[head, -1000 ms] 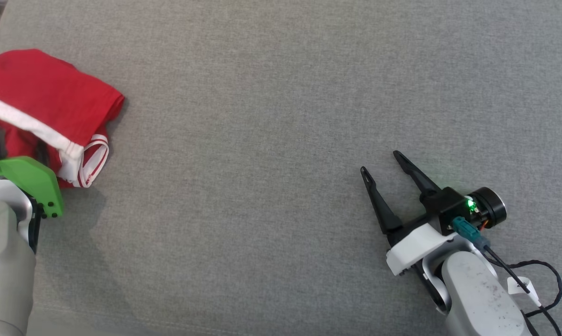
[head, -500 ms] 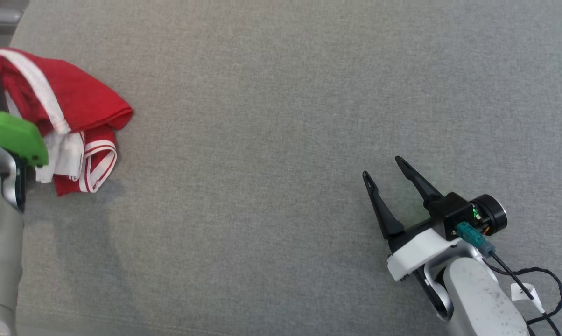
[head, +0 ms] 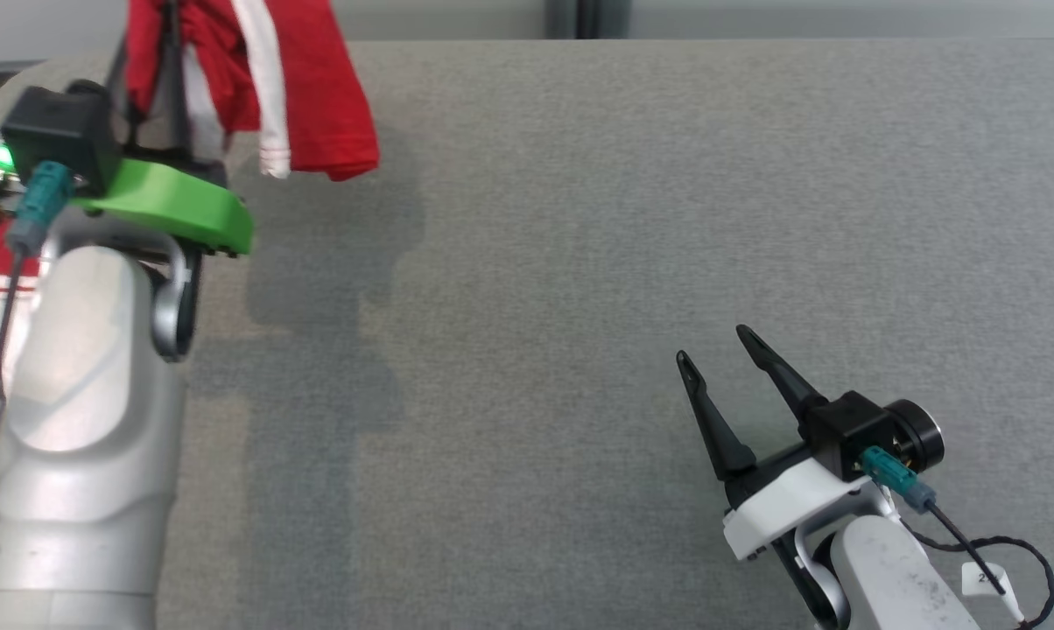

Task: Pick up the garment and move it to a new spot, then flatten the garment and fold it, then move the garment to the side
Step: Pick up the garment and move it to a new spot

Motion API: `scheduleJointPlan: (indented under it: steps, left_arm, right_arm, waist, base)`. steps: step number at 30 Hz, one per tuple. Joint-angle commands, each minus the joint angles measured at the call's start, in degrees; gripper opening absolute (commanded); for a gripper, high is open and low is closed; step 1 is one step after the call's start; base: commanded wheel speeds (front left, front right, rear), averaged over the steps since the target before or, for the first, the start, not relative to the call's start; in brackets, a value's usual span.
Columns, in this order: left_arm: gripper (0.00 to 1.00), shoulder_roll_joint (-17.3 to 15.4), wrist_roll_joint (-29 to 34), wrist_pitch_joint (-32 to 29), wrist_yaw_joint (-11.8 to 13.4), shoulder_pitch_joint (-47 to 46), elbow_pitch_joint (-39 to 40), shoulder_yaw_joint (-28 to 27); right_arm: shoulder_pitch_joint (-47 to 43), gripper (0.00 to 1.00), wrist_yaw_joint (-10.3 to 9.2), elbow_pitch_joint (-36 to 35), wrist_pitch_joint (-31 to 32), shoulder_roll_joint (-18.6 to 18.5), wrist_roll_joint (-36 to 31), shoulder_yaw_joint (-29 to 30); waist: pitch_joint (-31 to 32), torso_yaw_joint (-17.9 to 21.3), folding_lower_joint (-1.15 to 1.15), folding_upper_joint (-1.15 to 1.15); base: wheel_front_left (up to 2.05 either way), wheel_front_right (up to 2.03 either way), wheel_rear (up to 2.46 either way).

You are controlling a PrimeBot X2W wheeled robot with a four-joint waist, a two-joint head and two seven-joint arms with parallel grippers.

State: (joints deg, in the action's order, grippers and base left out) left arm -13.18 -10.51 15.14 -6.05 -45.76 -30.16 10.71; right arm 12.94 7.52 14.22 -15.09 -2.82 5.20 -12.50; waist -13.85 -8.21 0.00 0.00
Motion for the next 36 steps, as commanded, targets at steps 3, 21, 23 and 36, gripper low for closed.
scheduleJointPlan:
  steps: [3, 21, 23, 36]
  left_arm:
    - [0.0, 2.75, -1.24, 0.0, -0.71, 2.37, 2.44, 1.56]
    - [1.0, 9.97, -1.18, -0.01, 0.38, 21.05, 4.83, 9.68]
    - [1.0, 9.96, -1.2, -0.01, 0.66, 23.23, 4.88, 8.53]
    - [1.0, 9.4, 2.37, -0.01, 1.86, 35.98, 10.22, -3.68]
  right_arm:
    - [-1.43, 1.0, -0.06, -0.48, -0.12, -0.18, 0.8, -0.12]
    - [-5.34, 1.0, -0.06, -1.01, -0.12, -0.17, 1.51, 0.17]
    - [-5.28, 1.0, -0.06, -0.99, -0.12, -0.16, 1.53, 0.19]
    - [-6.73, 1.0, -0.06, -0.24, -0.11, -0.19, 1.98, 1.43]
  waist:
    - [2.53, 8.62, 0.0, 0.0]
    - [4.26, 19.76, 0.0, 0.0]
    - [4.45, 19.36, 0.0, 0.0]
    - [8.2, 13.86, 0.0, 0.0]
  base:
    - [0.0, 0.0, 0.0]
    - [0.0, 0.0, 0.0]
    - [0.0, 0.0, 0.0]
    - [0.0, 0.0, 0.0]
